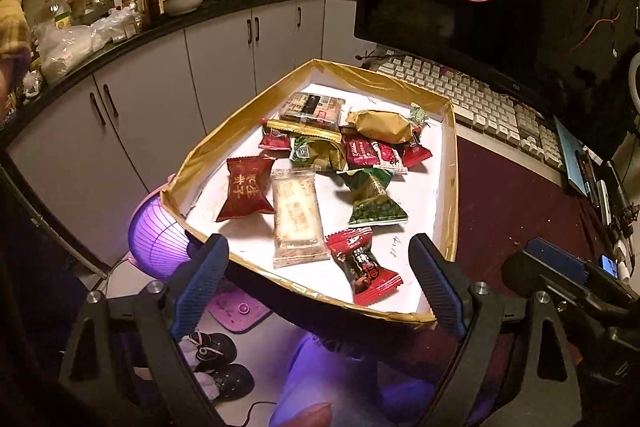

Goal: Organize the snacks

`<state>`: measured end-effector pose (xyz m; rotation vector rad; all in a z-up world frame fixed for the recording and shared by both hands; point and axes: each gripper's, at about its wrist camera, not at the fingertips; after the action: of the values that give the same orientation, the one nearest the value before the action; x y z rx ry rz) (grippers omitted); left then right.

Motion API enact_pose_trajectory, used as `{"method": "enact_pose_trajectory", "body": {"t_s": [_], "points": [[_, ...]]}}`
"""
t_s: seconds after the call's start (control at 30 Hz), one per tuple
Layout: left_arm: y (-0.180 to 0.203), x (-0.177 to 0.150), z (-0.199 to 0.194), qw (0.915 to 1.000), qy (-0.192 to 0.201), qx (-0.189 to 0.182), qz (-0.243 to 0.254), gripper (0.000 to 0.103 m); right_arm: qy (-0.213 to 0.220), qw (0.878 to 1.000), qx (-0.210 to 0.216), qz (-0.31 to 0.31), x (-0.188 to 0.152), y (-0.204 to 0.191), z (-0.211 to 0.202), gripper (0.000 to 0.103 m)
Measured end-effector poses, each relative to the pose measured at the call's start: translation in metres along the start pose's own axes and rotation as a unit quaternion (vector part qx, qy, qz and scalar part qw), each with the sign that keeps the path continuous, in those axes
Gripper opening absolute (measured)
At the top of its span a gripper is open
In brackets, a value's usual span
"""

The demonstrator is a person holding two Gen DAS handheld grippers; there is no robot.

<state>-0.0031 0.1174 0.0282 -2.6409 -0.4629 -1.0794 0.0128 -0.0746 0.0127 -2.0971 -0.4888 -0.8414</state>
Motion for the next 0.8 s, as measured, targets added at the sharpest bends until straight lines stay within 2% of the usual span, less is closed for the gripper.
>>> {"method": "enact_pose_trajectory", "body": {"t_s": [0.8], "points": [[-0.0053,-0.0011,0.0064,0.9998,-0.012,0.017,0.004,0.091,-0.017,1.0,-0.013,-0.017,-0.0021,-0.0088,0.0076,0.071]]}}
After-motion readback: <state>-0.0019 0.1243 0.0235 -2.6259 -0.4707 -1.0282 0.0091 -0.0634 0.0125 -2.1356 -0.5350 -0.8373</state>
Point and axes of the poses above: each gripper's, at about its wrist camera, not at the fingertips, and z roughly the way its jaws point, y to its right, x to its top, and after that the axes turned 13 degrees about x, right-handed
